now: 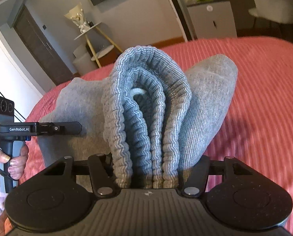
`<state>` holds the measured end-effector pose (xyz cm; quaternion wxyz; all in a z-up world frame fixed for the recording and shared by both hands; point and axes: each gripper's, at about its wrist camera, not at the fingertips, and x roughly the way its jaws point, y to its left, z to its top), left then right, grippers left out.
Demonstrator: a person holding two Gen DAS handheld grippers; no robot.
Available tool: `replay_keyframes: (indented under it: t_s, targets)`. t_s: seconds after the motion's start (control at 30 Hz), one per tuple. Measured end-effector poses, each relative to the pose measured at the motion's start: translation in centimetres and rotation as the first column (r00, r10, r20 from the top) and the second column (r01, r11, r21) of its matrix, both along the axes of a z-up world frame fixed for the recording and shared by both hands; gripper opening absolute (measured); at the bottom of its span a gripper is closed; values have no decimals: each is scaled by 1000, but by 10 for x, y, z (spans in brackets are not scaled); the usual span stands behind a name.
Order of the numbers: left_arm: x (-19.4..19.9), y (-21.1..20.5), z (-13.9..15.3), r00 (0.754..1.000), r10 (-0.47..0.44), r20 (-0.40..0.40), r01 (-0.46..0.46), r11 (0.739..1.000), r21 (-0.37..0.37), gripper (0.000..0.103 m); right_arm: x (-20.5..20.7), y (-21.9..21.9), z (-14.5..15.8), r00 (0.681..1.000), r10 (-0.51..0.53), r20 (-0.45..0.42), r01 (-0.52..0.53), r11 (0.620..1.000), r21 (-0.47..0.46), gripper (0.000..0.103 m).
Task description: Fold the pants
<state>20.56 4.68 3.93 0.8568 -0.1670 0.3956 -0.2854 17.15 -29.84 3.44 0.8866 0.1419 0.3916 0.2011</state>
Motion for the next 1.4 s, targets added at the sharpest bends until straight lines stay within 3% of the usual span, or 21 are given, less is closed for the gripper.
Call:
replay_keyframes:
  t_s: [0.13, 0.3, 0.4, 0.43, 0.47, 0.6, 0.67, 0.77, 0.83, 0.9, 0.93, 1.0, 1.03, 1.07, 1.1, 1.13, 1.17, 1.2, 1.23, 1.3, 1.4]
  targets:
    - [29, 9, -11, 998, 66, 0, -66, 998, 2, 36, 35, 9, -1, 1000, -11, 27, 11, 1000, -13, 57]
    - [52, 26, -48, 973, 210, -100, -205, 977, 60, 55, 63, 21, -27, 999, -39, -15, 38, 995, -88, 60]
    - [50, 51, -61, 942, 297, -158, -296, 955, 33, 67, 81, 23, -42, 995, -79, -68, 63, 976, -207, 76]
    - [44, 60, -59, 936, 318, -154, -318, 948, 24, 71, 86, 15, -44, 987, -116, -107, 92, 974, -209, 90]
    - [36, 70, -53, 928, 350, -127, -348, 937, 34, 74, 86, 6, -42, 978, -163, -127, 134, 968, -214, 96]
    - [-5, 70, -24, 927, 373, 38, -375, 926, 52, 83, 47, -26, -8, 940, -338, 44, 340, 920, -194, 96]
    - [-23, 53, -17, 942, 329, 66, -328, 944, -12, 86, 17, -27, 3, 932, -341, 118, 351, 934, -72, 96]
    - [-37, 16, -24, 971, 231, 69, -229, 973, -38, 90, -14, -10, 4, 968, -224, 111, 212, 971, 108, 81]
    - [-41, 1, -36, 979, 202, 42, -203, 979, 24, 90, -25, 0, 1, 970, -201, 136, 179, 971, 162, 70]
    - [-42, -2, -58, 972, 235, -16, -232, 968, 101, 90, -27, 2, -9, 975, -193, 115, 168, 966, 194, 69]
    - [-40, 0, -67, 964, 263, -35, -256, 957, 135, 87, -25, 5, -20, 979, -186, 82, 169, 970, 175, 67]
    - [-42, 9, -75, 944, 330, -27, -317, 925, 211, 77, -17, 5, -42, 982, -190, 15, 189, 981, 50, 41]
    - [-46, 13, -72, 943, 333, -10, -322, 921, 220, 78, -18, 7, -46, 982, -190, 8, 191, 982, -4, 32]
    - [-49, 18, -68, 936, 353, 2, -343, 908, 239, 88, -22, 8, -45, 982, -190, 18, 190, 982, -18, 32]
    - [-48, 21, -63, 916, 401, 17, -390, 877, 279, 91, -30, 5, -39, 980, -198, 35, 198, 980, -2, 34]
    - [-54, 25, -58, 897, 441, 39, -431, 849, 306, 91, -36, 6, -32, 976, -213, 48, 213, 977, 3, 46]
    - [-61, 26, -54, 890, 453, 49, -444, 840, 310, 91, -45, 9, -25, 970, -234, 67, 235, 972, -5, 76]
    - [-67, 26, -51, 891, 452, 44, -443, 844, 304, 91, -54, 10, -22, 962, -260, 90, 263, 964, -34, 90]
    - [-73, 22, -49, 894, 448, 30, -436, 851, 294, 93, -67, 21, -20, 955, -273, 113, 282, 957, -72, 96]
    - [-91, 10, -47, 909, 416, -10, -398, 875, 275, 95, -90, 30, -26, 965, -228, 132, 247, 957, -153, 96]
    - [-117, -16, -48, 941, 335, -43, -310, 908, 282, 97, -123, 57, -39, 983, -169, 77, 183, 952, -246, 97]
